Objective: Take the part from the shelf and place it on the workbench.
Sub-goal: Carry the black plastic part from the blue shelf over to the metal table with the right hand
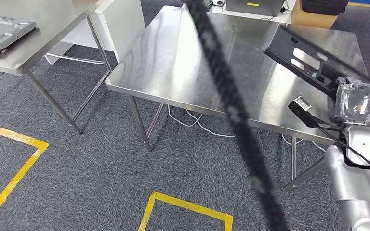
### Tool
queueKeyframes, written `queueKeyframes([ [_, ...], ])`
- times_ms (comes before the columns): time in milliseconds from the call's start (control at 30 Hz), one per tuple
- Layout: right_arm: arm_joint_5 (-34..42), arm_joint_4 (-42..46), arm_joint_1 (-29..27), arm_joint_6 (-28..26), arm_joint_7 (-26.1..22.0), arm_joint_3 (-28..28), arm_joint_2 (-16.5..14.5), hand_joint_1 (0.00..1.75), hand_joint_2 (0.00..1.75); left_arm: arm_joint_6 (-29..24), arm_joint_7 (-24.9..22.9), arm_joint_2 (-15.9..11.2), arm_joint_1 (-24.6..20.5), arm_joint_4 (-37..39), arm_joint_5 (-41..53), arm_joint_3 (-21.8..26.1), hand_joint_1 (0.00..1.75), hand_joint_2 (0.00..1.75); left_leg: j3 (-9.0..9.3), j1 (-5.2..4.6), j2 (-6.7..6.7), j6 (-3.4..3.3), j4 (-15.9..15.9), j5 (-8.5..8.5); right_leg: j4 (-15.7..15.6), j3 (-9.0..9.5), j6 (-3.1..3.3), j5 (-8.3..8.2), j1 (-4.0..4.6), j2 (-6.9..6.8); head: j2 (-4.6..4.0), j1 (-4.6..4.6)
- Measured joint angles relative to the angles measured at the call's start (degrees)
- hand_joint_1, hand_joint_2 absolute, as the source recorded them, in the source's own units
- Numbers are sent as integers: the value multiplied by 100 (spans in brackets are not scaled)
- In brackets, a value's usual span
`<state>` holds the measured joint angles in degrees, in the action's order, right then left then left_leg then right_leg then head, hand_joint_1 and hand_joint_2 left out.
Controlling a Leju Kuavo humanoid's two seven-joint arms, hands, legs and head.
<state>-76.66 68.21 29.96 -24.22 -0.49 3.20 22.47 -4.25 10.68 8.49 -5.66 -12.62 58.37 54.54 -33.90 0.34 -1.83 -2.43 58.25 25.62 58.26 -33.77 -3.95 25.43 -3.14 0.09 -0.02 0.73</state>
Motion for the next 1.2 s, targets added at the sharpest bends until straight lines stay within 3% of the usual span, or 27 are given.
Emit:
queueKeyframes([
  [133, 368, -124, 236, 306, -60, -110, -171, 175, 175, 0, 1, 0, -7, 1, 16, 46, 0, 0, 2, 19, 1, -143, -44, -56, 1, -18, 44, -19, 36, -2, 0, -25],
  [233, 423, -146, 295, 350, -60, -203, -236, 175, 175, -2, 6, 1, -1, 1, 59, 64, 0, 0, 2, 33, 9, -144, -63, -72, 2, -19, 76, -19, 70, -12, 1, -28],
  [333, 424, -115, 290, 369, -60, -293, -289, 175, 175, 10, 14, 1, 3, 1, 69, 85, 0, 0, -4, 44, 8, -67, -70, -87, 5, -25, 108, -25, 93, -14, 1, -27],
  [467, 373, -66, 316, 388, -62, -419, -344, 175, 175, 78, 26, 1, 3, 1, 61, 146, 0, 0, -5, 59, 7, 160, -76, -89, 11, -37, 110, -26, 121, -14, 1, -25],
  [533, 342, -65, 353, 396, -64, -485, -370, 175, 175, 103, 31, -3, 2, 0, 58, 162, 0, 0, -17, 48, 6, 195, -51, -79, 1, -35, 98, -32, 85, -20, 0, -25],
  [633, 300, -60, 421, 397, -70, -567, -402, 175, 175, 115, 33, -2, -4, 0, 58, 172, 0, 0, 10, 23, -9, 77, -135, -119, -90, 4, 24, -79, 26, -44, 1, -55],
  [667, 286, -56, 444, 396, -74, -590, -404, 175, 175, 116, 34, 8, -7, 1, 58, 173, 0, 0, 64, 27, -17, 14, -248, -172, -54, -17, 19, -59, 64, -43, 1, -62],
  [733, 262, -55, 495, 394, -79, -630, -410, 175, 175, 119, 35, 25, -8, 3, 58, 175, 0, 0, 143, 56, -33, -60, -395, -265, 357, -217, 64, 123, 93, -34, 1, -49],
  [800, 190, -71, 525, 383, -67, -664, -419, 175, 175, 121, 34, 26, -8, 4, 58, 183, 0, 0, 126, 45, -31, -74, -374, -259, 971, -533, 94, 359, 80, -24, 1, -36],
  [867, 15, -97, 528, 360, -11, -724, -420, 175, 175, 121, 33, 36, -6, 10, 58, 202, 0, 0, 89, 51, -19, -47, -301, -216, 1110, -630, 17, 353, 58, -25, 1, -34],
  [967, -141, -166, 605, 346, 39, -824, -427, 175, 175, 108, 21, 51, -7, 20, 46, 245, 0, 0, -13, 106, -3, 84, -67, -93, 352, -254, -161, 43, 24, -38, 1, -29],
  [1000, -154, -202, 653, 341, 34, -856, -431, 175, 175, 98, 15, 55, -8, 22, 36, 267, 0, 0, -56, 111, -2, 138, 22, -40, 201, -172, -149, 16, 35, -27, 1, 0],
  [1067, -169, -290, 741, 322, 24, -922, -444, 175, 175, 78, 7, 58, -9, 21, 9, 305, 0, 0, -103, 94, -3, 208, 104, 14, 226, -183, -29, 65, 75, 4, 1, 13],
  [1133, -182, -365, 825, 302, 5, -977, -456, 175, 175, 74, 5, 73, -9, 26, -11, 315, 0, 0, -112, 116, -2, 232, 129, 31, 233, -181, 98, 74, 84, 37, 1, -16],
  [1200, -197, -430, 922, 283, -11, -1024, -467, 175, 175, 70, 7, 77, -12, 27, -17, 319, 0, 0, -193, 143, 41, 249, 317, 161, 233, -180, 154, 69, 88, 58, 1, -22],
])
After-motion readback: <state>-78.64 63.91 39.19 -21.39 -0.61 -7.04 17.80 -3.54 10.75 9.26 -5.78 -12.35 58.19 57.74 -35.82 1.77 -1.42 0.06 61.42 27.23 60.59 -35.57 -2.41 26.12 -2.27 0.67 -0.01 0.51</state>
